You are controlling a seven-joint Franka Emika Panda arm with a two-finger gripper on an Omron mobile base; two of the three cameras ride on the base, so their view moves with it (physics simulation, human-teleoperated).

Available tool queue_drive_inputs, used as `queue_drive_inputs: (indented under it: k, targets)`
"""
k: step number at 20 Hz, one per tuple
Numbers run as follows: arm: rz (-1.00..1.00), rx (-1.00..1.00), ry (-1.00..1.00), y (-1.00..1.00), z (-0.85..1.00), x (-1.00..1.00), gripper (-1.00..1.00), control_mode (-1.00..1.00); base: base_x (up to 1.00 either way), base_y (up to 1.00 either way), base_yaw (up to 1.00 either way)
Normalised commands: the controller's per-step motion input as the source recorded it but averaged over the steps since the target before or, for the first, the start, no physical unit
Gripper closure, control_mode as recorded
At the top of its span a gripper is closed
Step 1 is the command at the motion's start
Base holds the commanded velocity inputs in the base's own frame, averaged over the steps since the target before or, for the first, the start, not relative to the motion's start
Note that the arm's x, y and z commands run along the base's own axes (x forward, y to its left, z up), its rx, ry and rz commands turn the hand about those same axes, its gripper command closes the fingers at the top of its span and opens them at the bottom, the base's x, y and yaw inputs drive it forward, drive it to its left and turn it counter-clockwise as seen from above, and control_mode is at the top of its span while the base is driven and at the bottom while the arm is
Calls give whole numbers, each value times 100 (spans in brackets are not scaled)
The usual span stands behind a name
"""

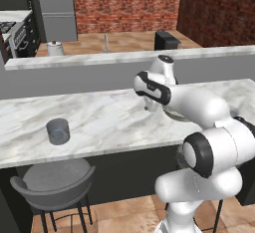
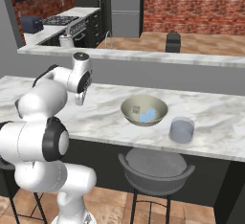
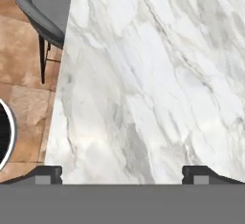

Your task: There are four ice cubes in the ice bowl. Place two ice cubes in each glass of water.

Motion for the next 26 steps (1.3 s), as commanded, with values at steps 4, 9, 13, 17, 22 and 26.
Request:
queue_drive_inputs:
  k: [4, 9, 13, 17, 22, 26]
  targets:
    - [15, -11, 4, -94, 0, 0, -100, -100, 0, 0, 0]
    - [25, -2, 1, -93, 0, -1, -100, -100, 0, 0, 0]
    - [29, 1, 0, -91, 0, 0, -100, -100, 0, 0, 0]
    - [26, 4, -7, -72, 0, 0, -100, -100, 0, 0, 0]
    - [17, 2, -7, -42, -9, 8, -100, -100, 0, 0, 0]
    - [2, 0, -1, -5, -33, 24, -100, -100, 0, 0, 0]
